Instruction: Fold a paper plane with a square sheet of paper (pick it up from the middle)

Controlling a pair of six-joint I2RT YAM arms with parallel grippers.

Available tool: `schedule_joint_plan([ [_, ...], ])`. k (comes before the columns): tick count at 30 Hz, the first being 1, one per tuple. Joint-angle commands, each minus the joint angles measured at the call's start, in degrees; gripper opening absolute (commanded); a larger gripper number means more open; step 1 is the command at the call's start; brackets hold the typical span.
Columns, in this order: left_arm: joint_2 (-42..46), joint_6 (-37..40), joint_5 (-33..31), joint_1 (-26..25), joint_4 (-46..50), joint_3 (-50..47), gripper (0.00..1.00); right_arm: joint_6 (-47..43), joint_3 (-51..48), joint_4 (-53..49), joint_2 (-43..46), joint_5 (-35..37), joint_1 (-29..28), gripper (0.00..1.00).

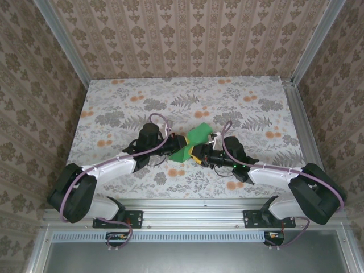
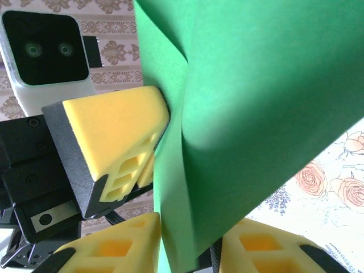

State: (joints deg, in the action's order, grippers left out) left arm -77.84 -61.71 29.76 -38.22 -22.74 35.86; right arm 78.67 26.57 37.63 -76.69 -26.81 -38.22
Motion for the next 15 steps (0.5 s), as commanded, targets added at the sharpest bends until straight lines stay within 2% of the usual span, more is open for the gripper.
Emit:
schedule_joint_plan([
  [1,0.66,0.89,-0.7,-0.13,-0.81,-1.18,0.14,1.31,0.1,2.41,0.11,1.1,-0.31,0.28],
  [8,1.36,0.98,-0.92,-0.02,-0.48,-1.69,0.18,1.07,-0.05,1.48,0.32,1.01,-0.2,0.21],
  [15,2.77,1.8,-1.19,0.25,1.13,-1.85,0.23,-0.64,0.39,-2.57,1.27,0.77,0.32,0.09],
])
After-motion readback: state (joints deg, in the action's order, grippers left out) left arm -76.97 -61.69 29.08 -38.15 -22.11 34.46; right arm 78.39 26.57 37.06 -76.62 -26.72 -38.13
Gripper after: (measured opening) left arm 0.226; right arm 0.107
